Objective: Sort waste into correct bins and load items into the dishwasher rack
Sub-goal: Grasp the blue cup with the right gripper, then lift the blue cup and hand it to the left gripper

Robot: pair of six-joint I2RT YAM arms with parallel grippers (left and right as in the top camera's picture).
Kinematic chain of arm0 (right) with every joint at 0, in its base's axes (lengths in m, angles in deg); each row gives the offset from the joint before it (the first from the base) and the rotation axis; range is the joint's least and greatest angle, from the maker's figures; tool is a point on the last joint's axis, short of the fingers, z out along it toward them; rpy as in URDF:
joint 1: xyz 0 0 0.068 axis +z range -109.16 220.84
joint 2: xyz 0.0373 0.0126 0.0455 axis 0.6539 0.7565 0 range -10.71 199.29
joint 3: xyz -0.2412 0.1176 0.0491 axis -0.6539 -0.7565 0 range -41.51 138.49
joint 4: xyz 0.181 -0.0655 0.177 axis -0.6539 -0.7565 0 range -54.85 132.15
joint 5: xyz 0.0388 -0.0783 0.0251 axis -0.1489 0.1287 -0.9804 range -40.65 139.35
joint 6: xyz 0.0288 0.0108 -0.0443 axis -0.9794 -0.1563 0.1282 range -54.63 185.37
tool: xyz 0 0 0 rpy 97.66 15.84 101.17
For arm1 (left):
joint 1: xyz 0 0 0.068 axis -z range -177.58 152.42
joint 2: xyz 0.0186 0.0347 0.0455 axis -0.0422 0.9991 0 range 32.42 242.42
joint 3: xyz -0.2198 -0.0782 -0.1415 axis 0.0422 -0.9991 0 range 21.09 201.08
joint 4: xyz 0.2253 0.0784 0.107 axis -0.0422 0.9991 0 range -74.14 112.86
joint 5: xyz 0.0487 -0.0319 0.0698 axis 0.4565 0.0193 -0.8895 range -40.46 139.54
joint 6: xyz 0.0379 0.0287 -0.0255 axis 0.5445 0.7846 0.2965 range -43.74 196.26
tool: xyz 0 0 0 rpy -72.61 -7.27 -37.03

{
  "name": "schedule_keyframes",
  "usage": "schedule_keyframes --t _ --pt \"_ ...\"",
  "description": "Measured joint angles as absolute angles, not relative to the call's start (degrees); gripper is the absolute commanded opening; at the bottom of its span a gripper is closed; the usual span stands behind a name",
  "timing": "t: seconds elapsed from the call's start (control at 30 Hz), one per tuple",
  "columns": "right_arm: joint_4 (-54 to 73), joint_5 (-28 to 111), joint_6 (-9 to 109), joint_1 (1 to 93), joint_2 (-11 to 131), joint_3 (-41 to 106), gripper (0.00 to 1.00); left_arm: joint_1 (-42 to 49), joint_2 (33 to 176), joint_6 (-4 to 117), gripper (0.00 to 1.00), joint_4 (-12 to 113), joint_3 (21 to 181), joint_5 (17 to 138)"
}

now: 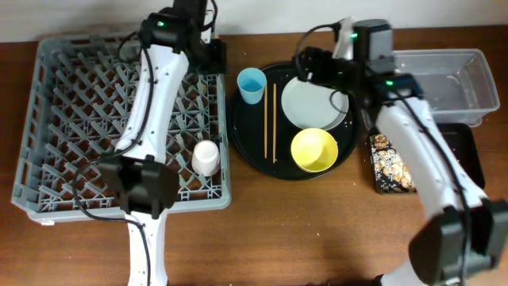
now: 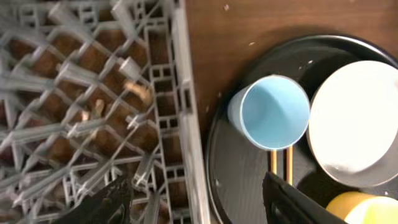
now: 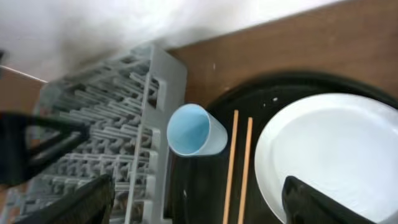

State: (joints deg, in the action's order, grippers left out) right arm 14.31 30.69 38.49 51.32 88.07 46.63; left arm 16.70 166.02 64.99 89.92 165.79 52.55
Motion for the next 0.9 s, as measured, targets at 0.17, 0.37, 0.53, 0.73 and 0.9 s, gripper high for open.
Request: schedule_keyframes --t 0.17,0.37,0.53,0.73,0.9 --pt "26.4 43.3 30.4 59.9 101.2 46.6 0.66 14.0 165.7 61.8 0.66 95.3 166.1 52.6" --pt "35.8 47.2 26.0 62.9 111.2 46.5 0.45 13.5 165.7 61.8 0.66 95.6 166.1 52.4" --pt "36.5 46.9 24.6 62.9 114.5 46.5 0.14 13.5 165.7 61.8 0.66 96.3 166.1 52.4" --pt "33.1 42.4 24.5 62.3 114.9 46.5 0.04 13.5 165.7 61.8 0.66 96.7 166.1 52.4" --pt "5.7 21.7 36.0 49.2 95.9 46.9 0.04 13.5 165.6 62.2 0.65 100.5 166.1 53.0"
